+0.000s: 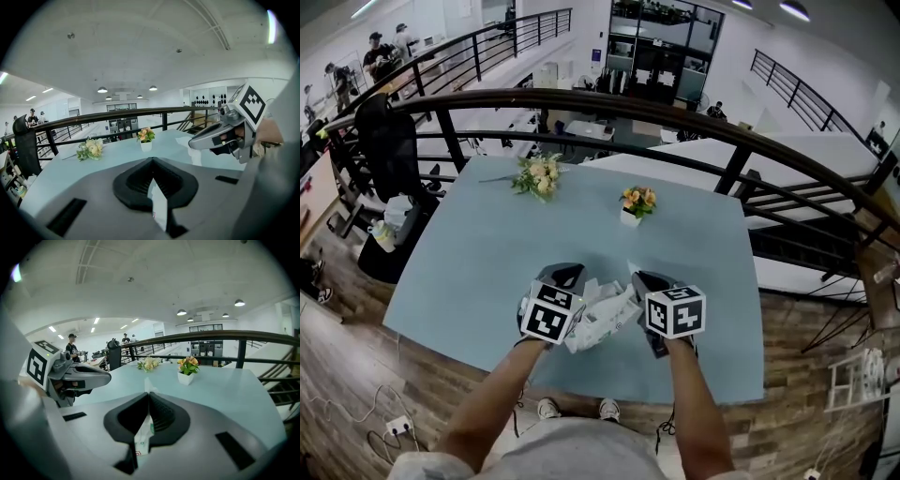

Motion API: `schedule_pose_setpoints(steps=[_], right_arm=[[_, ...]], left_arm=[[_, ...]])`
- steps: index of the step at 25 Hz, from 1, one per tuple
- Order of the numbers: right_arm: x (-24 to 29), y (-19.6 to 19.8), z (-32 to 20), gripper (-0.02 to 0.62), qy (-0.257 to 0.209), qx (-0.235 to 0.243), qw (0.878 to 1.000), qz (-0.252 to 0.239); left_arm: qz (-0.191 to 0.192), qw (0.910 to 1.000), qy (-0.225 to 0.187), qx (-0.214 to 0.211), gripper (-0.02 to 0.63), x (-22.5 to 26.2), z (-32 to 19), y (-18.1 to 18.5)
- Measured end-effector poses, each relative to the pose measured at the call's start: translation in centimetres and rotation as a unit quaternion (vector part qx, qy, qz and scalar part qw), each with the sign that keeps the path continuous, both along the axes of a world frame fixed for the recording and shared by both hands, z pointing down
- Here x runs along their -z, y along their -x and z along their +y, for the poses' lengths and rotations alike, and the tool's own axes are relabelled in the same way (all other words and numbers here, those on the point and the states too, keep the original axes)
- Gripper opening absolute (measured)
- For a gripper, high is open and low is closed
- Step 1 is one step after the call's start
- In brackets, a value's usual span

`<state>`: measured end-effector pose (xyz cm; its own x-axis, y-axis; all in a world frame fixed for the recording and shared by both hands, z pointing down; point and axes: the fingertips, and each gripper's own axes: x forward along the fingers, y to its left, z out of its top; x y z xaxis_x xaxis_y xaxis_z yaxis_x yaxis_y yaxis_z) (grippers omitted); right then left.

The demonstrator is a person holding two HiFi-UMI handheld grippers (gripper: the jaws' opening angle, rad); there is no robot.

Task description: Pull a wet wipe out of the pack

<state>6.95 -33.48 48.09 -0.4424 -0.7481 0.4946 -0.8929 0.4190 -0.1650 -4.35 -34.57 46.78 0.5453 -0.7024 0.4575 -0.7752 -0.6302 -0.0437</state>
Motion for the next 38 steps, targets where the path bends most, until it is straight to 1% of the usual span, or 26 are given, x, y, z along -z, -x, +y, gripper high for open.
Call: schedule_pose_setpoints(steps=[2, 16, 24, 29, 34, 38], right_arm=[[0.3, -0.6, 0.0, 0.008, -0.006, -0.002, 1.0, 0.007], [2.3, -5.0, 0.5, 0.008, -0.032, -0.044, 0.999, -0.002], [3.3, -7.6, 0.9, 0.008, -0.046, -0.072, 0.996, 0.01], [4.1, -9.3, 1.5, 0.008, -0.061, -0.096, 0.993, 0.01], [5.1, -11.1, 2.0, 0.008, -0.089, -0.134, 0.987, 0.019], [5.9, -12.1, 2.4, 0.008, -0.106, -0.146, 0.983, 0.028]], left_arm=[[-0.001, 1.0, 0.001, -0.001, -0.005, 0.1, 0.0, -0.5], [0.004, 0.9996, -0.008, -0.028, -0.005, 0.9, -0.6, -4.3], [0.013, 0.999, -0.013, -0.04, -0.005, 1.7, -0.7, -6.2], [0.017, 0.9987, -0.016, -0.046, -0.005, 2.0, -0.5, -7.1], [0.023, 0.9982, -0.019, -0.051, -0.005, 2.3, -0.4, -7.7], [0.028, 0.998, -0.022, -0.053, -0.005, 2.8, -0.4, -8.1]])
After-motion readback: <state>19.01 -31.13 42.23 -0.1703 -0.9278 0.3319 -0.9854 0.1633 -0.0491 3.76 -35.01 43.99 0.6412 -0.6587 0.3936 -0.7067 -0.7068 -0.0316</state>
